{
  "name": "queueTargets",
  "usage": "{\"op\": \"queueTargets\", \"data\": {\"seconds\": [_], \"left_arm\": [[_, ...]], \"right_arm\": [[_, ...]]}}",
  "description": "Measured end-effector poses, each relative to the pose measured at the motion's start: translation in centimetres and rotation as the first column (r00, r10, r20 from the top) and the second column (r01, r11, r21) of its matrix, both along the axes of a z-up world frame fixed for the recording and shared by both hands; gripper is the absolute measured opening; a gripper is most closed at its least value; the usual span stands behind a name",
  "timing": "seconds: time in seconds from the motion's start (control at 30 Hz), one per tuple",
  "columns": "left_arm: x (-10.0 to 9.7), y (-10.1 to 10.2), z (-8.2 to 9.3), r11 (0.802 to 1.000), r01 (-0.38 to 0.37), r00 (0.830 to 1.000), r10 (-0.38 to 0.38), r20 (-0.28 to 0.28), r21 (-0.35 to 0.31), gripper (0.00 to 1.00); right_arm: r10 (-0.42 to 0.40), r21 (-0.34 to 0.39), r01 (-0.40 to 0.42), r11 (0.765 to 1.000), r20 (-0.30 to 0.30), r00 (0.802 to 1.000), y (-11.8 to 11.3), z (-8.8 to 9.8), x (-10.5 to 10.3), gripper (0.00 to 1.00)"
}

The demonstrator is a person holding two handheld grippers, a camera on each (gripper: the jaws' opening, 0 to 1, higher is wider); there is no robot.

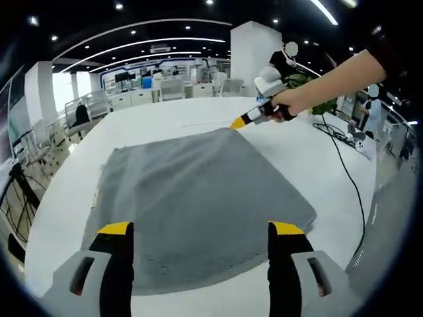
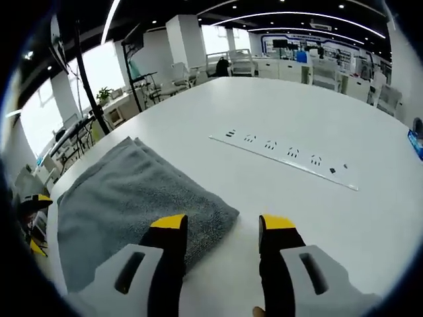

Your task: Fold the towel on the table until its edges align and the towel forms a compact rectangular stack.

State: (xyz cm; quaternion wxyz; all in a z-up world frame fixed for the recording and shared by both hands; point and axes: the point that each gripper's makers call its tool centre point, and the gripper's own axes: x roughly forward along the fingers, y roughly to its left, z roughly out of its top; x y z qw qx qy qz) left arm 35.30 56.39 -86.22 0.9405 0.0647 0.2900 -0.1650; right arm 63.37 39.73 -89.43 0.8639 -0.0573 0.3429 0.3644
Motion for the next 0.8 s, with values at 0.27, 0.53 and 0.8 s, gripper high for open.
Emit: {"op": "queueTargets", "data": {"seconds": [0.27, 0.53, 0.8], "left_arm": [[-0.8, -6.9, -1.0, 0.975, 0.223, 0.974, -0.223, -0.039, -0.013, 0.82], [-2.3, -12.7, -2.6, 0.922, 0.386, 0.917, -0.387, -0.093, -0.037, 0.61], [-3.1, -14.8, -3.4, 0.884, 0.467, 0.878, -0.463, -0.121, 0.007, 0.33]], "right_arm": [[-0.006, 0.021, 0.007, 1.000, -0.019, 1.000, 0.1, -0.3, -0.2, 0.39], [-0.026, 0.045, 0.028, 0.999, -0.031, 0.999, -0.2, -0.6, 0.3, 0.32], [-0.033, 0.061, 0.036, 0.997, -0.052, 0.998, -0.2, -1.4, -0.1, 0.25]]}}
